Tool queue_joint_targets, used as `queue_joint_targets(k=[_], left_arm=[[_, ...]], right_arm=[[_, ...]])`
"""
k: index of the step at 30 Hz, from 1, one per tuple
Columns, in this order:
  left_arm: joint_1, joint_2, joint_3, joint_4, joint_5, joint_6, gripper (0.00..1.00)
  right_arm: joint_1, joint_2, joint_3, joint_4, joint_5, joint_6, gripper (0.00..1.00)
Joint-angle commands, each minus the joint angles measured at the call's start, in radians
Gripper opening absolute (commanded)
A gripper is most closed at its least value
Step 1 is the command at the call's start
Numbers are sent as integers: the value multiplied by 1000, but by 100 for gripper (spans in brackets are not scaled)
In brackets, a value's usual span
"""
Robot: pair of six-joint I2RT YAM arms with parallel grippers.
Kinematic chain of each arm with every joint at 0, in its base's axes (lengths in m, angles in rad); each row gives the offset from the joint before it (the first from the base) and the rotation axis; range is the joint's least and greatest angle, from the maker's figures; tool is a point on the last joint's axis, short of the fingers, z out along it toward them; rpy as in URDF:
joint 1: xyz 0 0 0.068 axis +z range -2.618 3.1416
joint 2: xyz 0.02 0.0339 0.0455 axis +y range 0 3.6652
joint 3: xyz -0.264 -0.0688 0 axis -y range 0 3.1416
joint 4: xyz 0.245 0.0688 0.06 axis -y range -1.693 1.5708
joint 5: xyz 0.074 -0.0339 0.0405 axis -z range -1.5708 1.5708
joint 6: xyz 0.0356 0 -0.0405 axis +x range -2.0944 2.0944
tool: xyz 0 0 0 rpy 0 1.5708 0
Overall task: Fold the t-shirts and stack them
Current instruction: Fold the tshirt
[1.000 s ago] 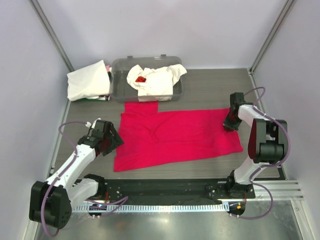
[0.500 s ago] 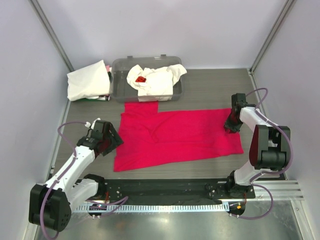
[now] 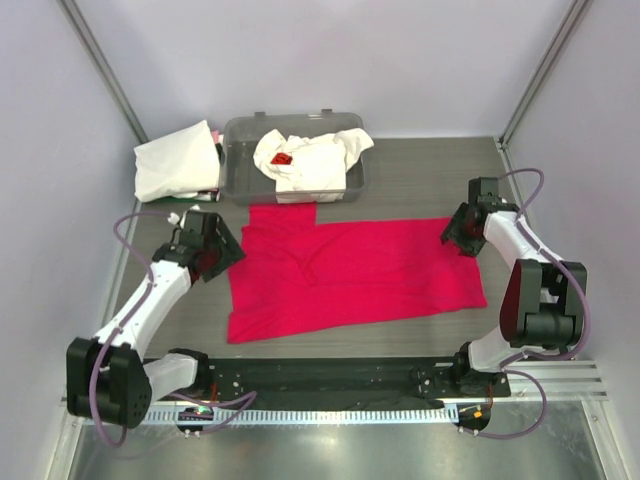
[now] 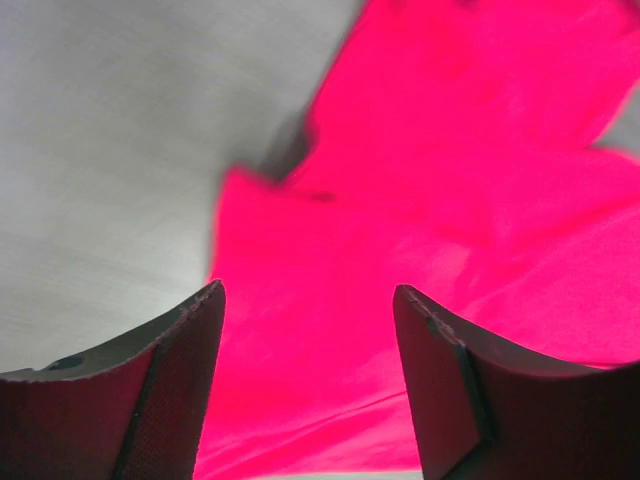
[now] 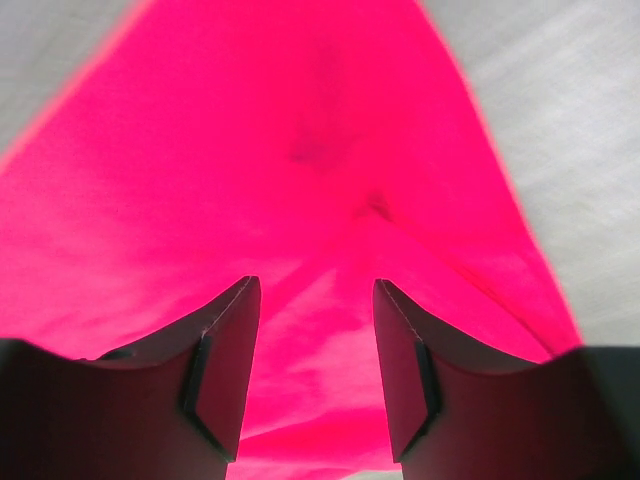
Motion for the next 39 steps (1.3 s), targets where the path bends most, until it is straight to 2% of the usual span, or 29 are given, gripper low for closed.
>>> queue_joint_targets(k=[1,3,8,11,15,19,23,27,32,34,38,39], left_arm=[[11,118,115,81,82,43,68],[7,176,108,110,161,21,65],[-80,218,14,243,173,-67,64],[-153,267,-3,285,182,-104,65],[-219,315,-44,291,171,-130,65],[-272,226,-147,293,137,-167,63],[-318,102,-250,281,114,-227,63],[-393,-28,-302,189,64,-288,63],[-430,-206,-256,35,18,-333,63],[-430,-265,-207,-35,-42,-321,66],[-418,-228,-11,-71,-204,-157,77],[-382,-199,22,-56,-217,-116,81]], right_arm=[[28,-21,67,47,-120,22,55],[53,-21,63,69,-155,35,55],[149,9,-41,214,-360,106,55],[195,51,-80,254,-376,134,55],[203,48,-147,244,-312,157,55],[201,17,-241,173,-205,169,54],[203,-24,-339,170,-183,198,55],[203,-107,-411,149,-186,226,57],[203,-280,-456,52,-183,255,61],[203,-351,-450,33,-194,253,63],[203,-368,-366,-2,-197,218,66],[203,-362,-344,-3,-201,200,66]])
